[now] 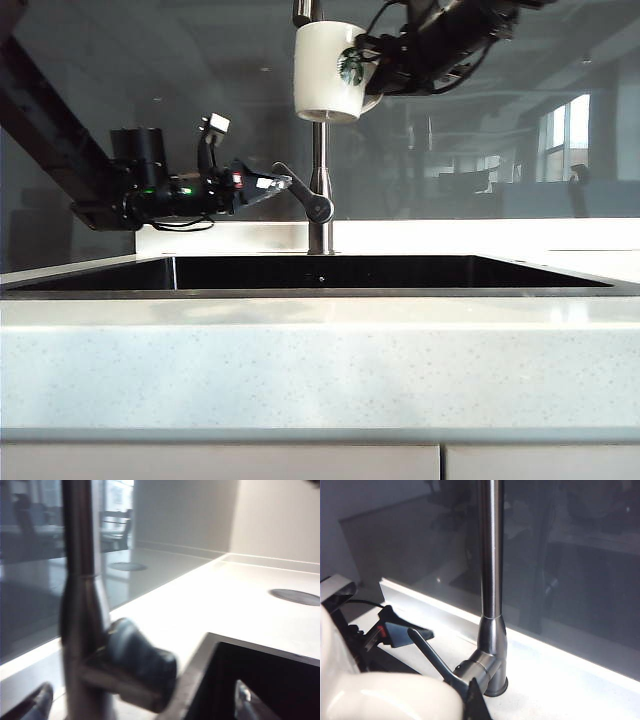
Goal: Pick up the mug next to the sink, go to the faucet to get some water, pour the water into the sink, and finally put the mug back to its place.
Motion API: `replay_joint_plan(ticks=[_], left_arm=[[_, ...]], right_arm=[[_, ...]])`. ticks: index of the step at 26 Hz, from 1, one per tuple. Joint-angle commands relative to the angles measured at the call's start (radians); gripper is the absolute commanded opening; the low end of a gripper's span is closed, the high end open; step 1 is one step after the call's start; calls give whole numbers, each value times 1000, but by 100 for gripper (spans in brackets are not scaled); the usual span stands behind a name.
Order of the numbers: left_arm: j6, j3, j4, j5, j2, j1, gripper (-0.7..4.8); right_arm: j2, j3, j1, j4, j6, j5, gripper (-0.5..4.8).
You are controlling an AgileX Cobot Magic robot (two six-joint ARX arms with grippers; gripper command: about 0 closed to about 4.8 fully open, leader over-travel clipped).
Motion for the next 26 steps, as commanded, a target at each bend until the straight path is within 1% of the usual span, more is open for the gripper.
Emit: replay_joint_plan(ticks=[1, 3, 7, 18, 20, 21, 24, 26], left_arm=[[16, 10, -20, -71, 7, 4, 435], [28, 14, 16, -83, 7, 2, 435], [42, 45, 13, -89, 12, -3, 430], [42, 136, -51, -33, 13, -13, 426], [14, 136, -67, 19, 12, -24, 426], [14, 136, -69, 30, 12, -28, 426], [14, 136, -78, 40, 12, -35, 425], [-31, 136, -81, 47, 12, -36, 426]], right_arm=[[-3, 82, 34, -26, -43, 33, -5], [14, 126, 51, -32, -54, 47, -5], [44, 176, 64, -60, -54, 51, -5], [44, 183, 68, -53, -54, 51, -5], [43, 184, 68, -38, -53, 50, -5], [43, 184, 68, -34, -53, 50, -5], [43, 184, 68, -23, -54, 50, -5], [41, 184, 68, -17, -54, 51, -5]])
